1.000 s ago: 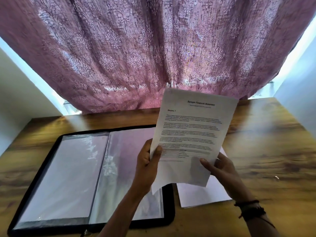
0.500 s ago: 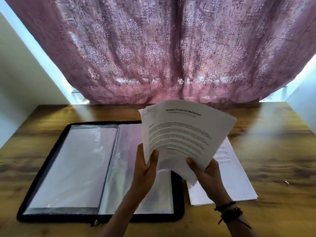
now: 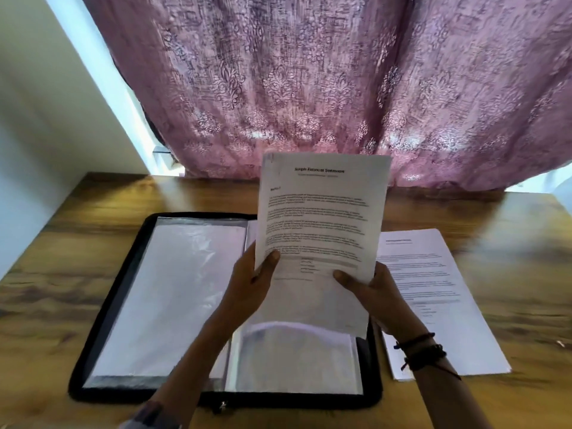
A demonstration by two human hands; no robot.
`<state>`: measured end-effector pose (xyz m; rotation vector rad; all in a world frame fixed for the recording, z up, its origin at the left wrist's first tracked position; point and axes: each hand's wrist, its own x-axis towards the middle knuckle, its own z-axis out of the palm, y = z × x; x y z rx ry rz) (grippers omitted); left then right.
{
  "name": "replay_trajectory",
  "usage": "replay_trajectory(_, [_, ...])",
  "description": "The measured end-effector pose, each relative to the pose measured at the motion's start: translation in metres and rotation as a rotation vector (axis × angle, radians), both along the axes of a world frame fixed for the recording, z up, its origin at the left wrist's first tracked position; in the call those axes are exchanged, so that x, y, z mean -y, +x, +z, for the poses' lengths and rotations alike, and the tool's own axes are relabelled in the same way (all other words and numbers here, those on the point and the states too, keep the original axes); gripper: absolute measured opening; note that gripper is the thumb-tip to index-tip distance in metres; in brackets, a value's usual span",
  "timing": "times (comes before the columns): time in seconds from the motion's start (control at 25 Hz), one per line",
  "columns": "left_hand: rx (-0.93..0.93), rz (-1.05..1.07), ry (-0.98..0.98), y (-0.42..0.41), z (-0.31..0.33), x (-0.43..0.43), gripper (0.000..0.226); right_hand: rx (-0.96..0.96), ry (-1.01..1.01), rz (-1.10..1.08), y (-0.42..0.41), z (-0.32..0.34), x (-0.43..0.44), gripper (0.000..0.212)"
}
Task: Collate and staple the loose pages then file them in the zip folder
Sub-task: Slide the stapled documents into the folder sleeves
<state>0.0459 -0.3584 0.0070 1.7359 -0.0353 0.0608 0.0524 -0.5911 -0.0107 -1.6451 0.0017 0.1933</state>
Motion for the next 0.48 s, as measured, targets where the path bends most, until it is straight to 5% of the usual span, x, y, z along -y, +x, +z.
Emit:
replay_trajectory(0.28, [-0.006,0.132,0.323,0.069,-0.036,-0.052,0.056,0.125,0.085,-0.340,0.054,0.016,-0.014,0.034])
replay_trajectory(0.48, [0.142,0.024,0.809,0.112,-0.073,-0.056,0.047,0.262,-0.016,-0.441,0.106,0.041,-0.023,0.025])
